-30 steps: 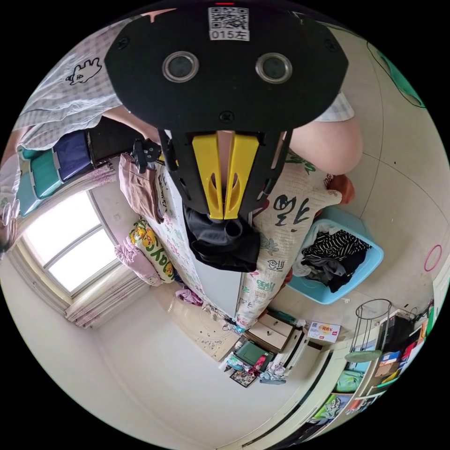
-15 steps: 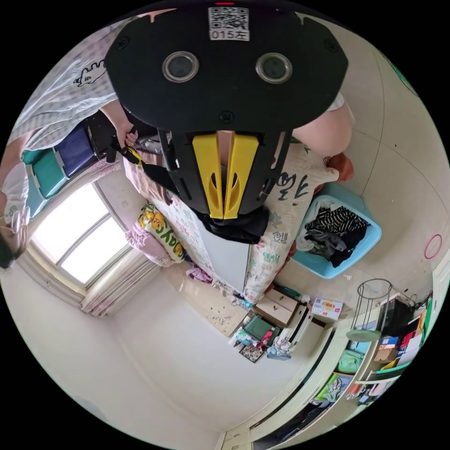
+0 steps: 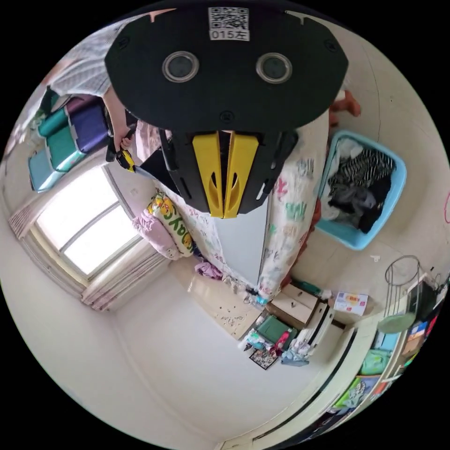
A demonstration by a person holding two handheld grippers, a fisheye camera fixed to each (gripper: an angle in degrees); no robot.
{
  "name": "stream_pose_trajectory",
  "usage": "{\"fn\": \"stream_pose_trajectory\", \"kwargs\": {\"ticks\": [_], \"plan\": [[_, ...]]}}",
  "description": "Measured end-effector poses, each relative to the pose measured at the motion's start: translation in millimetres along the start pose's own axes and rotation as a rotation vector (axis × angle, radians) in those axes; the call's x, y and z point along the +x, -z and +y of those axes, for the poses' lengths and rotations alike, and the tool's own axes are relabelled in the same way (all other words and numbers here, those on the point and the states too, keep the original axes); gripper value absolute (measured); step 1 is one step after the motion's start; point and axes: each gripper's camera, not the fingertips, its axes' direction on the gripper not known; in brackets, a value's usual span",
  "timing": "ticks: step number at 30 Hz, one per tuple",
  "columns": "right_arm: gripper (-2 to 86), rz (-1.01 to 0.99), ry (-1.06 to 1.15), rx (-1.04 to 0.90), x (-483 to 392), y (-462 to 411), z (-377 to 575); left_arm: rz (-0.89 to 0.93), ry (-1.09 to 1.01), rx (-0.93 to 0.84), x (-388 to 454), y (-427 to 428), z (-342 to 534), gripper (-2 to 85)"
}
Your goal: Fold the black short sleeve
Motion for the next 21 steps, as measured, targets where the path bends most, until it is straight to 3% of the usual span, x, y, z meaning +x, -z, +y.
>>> {"fn": "stream_pose_trajectory", "kwargs": {"ticks": [2,4,6,8,13,16,21], "plan": [[-0.4,0.184,0.098,0.099,-77,-4,-95,0.17,-0.012,0.392,56,42,-90,-1.0],[-0.4,0.201,0.19,0.203,-140,16,-143,0.215,-0.048,0.492,105,79,-144,-1.0],[-0.3,0.07,0.298,0.233,-194,35,-169,0.172,-0.215,0.416,160,98,-182,-0.9],[-0.2,0.089,0.457,0.187,-255,42,-165,0.101,-0.413,0.257,212,88,-186,-0.8],[-0.1,0.065,0.607,-0.05,-266,19,-65,0.12,-0.61,-0.059,214,-14,-95,0.3],[0.0,0.034,0.573,-0.162,-215,15,32,0.194,-0.478,-0.273,172,-94,-24,2.6],[0.0,-0.019,0.221,-0.384,-76,2,207,0.385,-0.092,-0.517,110,-191,66,5.0]]}}
